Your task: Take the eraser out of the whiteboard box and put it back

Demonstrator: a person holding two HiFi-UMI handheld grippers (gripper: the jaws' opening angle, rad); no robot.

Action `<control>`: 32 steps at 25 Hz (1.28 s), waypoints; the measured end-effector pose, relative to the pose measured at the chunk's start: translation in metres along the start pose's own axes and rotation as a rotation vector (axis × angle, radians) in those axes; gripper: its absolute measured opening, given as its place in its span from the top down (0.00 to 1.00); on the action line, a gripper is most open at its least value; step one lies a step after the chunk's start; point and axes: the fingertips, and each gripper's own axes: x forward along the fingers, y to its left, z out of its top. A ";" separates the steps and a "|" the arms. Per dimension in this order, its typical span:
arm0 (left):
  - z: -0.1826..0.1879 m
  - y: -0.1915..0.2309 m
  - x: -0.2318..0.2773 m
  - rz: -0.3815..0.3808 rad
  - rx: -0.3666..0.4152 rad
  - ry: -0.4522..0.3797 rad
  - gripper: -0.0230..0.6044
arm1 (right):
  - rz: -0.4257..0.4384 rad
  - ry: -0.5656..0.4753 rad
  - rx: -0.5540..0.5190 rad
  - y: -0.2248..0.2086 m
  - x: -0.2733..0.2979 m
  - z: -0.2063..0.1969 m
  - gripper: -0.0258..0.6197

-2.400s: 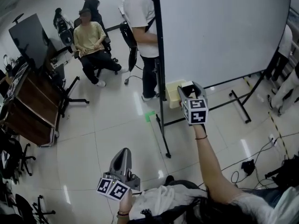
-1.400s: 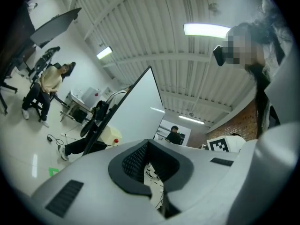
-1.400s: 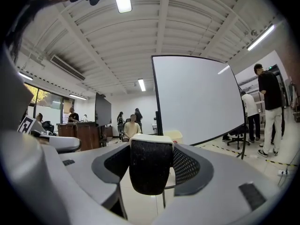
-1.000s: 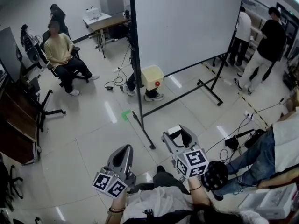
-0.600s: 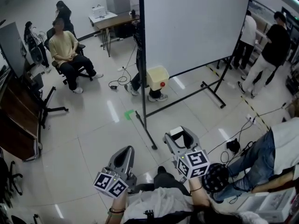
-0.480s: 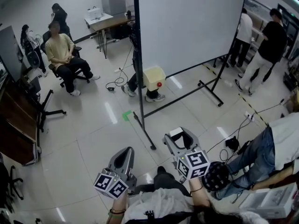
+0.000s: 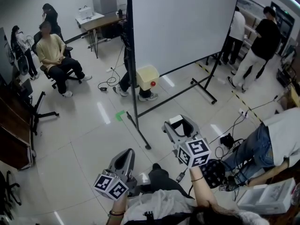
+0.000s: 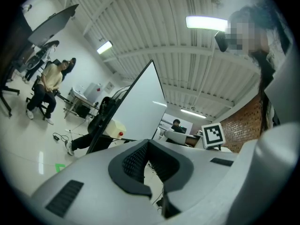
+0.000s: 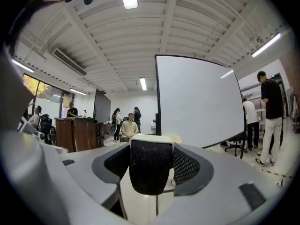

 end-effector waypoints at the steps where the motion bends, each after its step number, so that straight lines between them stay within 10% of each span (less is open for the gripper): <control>1: 0.002 0.002 0.001 0.003 -0.004 -0.001 0.98 | 0.003 -0.023 -0.021 -0.006 0.014 0.015 0.54; 13: 0.070 0.074 0.034 0.210 0.011 -0.160 0.98 | 0.091 -0.117 -0.097 -0.090 0.246 0.115 0.54; 25: 0.086 0.119 0.009 0.570 -0.009 -0.335 0.98 | 0.158 0.127 -0.150 -0.128 0.399 0.012 0.54; 32: 0.088 0.125 0.024 0.569 -0.020 -0.334 0.98 | 0.160 0.180 -0.123 -0.121 0.412 -0.014 0.45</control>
